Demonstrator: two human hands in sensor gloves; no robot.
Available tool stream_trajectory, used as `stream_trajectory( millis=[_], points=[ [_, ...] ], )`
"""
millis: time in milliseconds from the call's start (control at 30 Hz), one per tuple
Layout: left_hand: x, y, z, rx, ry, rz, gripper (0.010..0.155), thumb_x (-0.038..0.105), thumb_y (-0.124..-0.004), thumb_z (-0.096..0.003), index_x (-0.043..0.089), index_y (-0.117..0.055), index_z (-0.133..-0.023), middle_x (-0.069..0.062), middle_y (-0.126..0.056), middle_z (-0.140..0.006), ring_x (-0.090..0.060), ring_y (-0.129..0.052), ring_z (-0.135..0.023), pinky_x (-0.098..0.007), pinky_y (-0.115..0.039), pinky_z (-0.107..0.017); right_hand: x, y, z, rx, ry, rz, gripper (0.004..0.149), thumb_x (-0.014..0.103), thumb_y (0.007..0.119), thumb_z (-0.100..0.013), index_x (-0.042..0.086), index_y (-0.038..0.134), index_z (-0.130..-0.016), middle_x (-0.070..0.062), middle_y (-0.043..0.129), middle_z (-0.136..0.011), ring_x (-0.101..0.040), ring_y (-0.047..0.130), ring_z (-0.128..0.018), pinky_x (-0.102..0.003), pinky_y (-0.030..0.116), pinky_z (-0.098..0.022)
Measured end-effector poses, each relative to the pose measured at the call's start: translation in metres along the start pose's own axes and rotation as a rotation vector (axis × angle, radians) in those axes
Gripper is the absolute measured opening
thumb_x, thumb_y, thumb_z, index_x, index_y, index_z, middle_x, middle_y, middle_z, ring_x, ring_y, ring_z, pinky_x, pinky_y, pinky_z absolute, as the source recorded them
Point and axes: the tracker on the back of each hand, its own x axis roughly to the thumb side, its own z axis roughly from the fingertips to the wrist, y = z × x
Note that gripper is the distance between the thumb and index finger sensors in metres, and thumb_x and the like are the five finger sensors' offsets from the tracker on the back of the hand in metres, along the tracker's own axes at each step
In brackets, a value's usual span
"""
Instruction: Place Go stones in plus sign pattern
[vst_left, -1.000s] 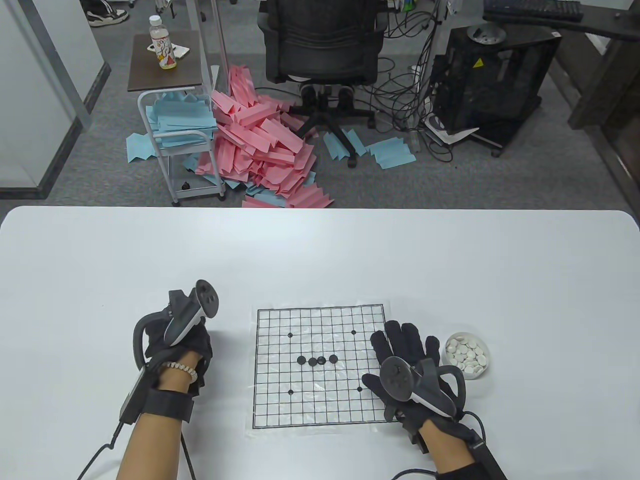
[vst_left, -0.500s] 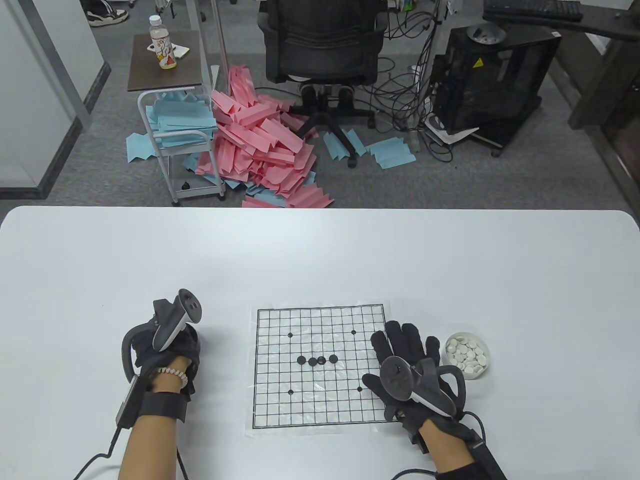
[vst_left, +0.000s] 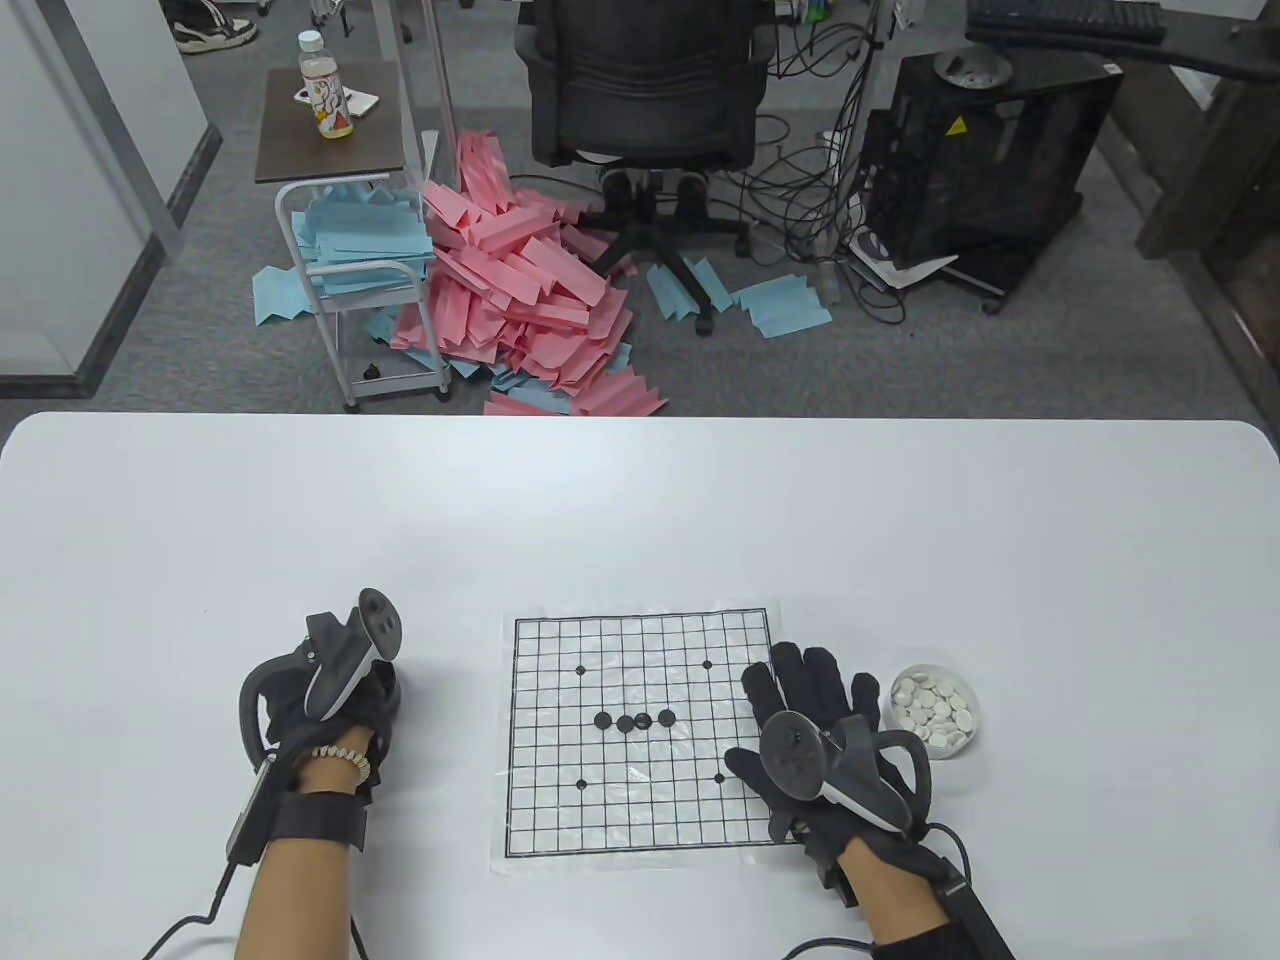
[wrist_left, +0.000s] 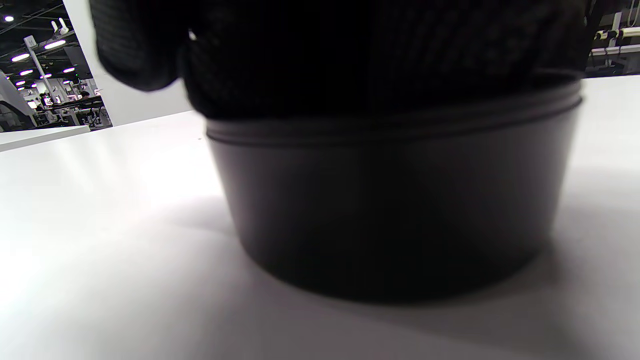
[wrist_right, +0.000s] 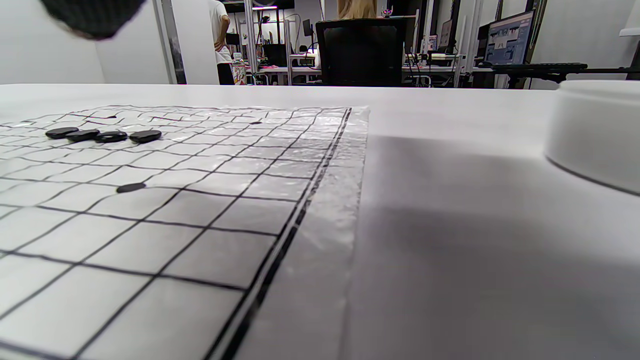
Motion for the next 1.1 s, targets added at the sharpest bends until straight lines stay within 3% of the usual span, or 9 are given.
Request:
stream_trajectory(
  millis=[233,367,533,767,900,1100],
  points=[
    [-0.003,0.002,0.000,0.033,-0.011,-0.025,0.042,0.042,-0.102,-0.0242,0.029,-0.103,-0.064,0.002,-0.110,-0.055,-0.021,-0.102,-0.039,-0.054,-0.079,-0.054,0.000,0.000,0.000,-0.002,0.001,0.000,0.082,0.062,0.075,-0.044,0.033,0.040,-0.112,-0.005,0.025,-0.122,-0.040,0.028,-0.115,-0.073,0.028,-0.076],
    [-0.003,0.007,0.001,0.008,-0.011,-0.041,0.039,0.036,-0.098,-0.0300,0.028,-0.102,-0.068,0.001,-0.111,-0.062,-0.023,-0.103,-0.043,-0.055,-0.078,-0.054,0.000,0.000,0.000,-0.002,0.000,0.000,0.082,0.062,0.074,-0.044,0.033,0.040,-0.112,-0.004,0.026,-0.122,-0.040,0.028,-0.115,-0.073,0.028,-0.076],
    [0.007,0.024,0.009,0.087,-0.047,-0.058,0.039,0.034,-0.095,-0.0321,0.028,-0.100,-0.071,0.000,-0.111,-0.065,-0.023,-0.104,-0.043,-0.055,-0.079,-0.053,0.000,-0.001,0.000,-0.005,-0.002,0.000,0.082,0.062,0.074,-0.045,0.033,0.040,-0.112,-0.005,0.025,-0.122,-0.040,0.028,-0.115,-0.073,0.028,-0.076],
    [0.057,0.060,0.038,0.215,-0.263,0.068,0.039,0.036,-0.098,-0.0291,0.029,-0.101,-0.068,0.003,-0.111,-0.061,-0.022,-0.104,-0.041,-0.053,-0.080,-0.051,0.000,-0.001,0.000,-0.012,-0.006,-0.002,0.082,0.062,0.075,-0.044,0.033,0.040,-0.112,-0.005,0.025,-0.122,-0.040,0.028,-0.115,-0.073,0.029,-0.076],
    [0.099,0.069,0.059,0.201,-0.417,0.176,0.040,0.037,-0.100,-0.0274,0.028,-0.101,-0.066,0.003,-0.111,-0.059,-0.021,-0.104,-0.040,-0.053,-0.081,-0.051,0.000,0.000,0.000,-0.014,-0.005,-0.004,0.082,0.062,0.074,-0.044,0.033,0.040,-0.112,-0.005,0.025,-0.122,-0.041,0.028,-0.115,-0.073,0.029,-0.076],
    [0.163,0.062,0.086,0.145,-0.570,0.246,0.040,0.039,-0.100,-0.0265,0.029,-0.101,-0.065,0.004,-0.110,-0.060,-0.021,-0.103,-0.042,-0.053,-0.080,-0.051,-0.001,0.000,0.000,-0.018,-0.009,-0.004,0.082,0.062,0.074,-0.044,0.033,0.039,-0.112,-0.005,0.025,-0.122,-0.041,0.028,-0.115,-0.073,0.029,-0.076]
  ],
)
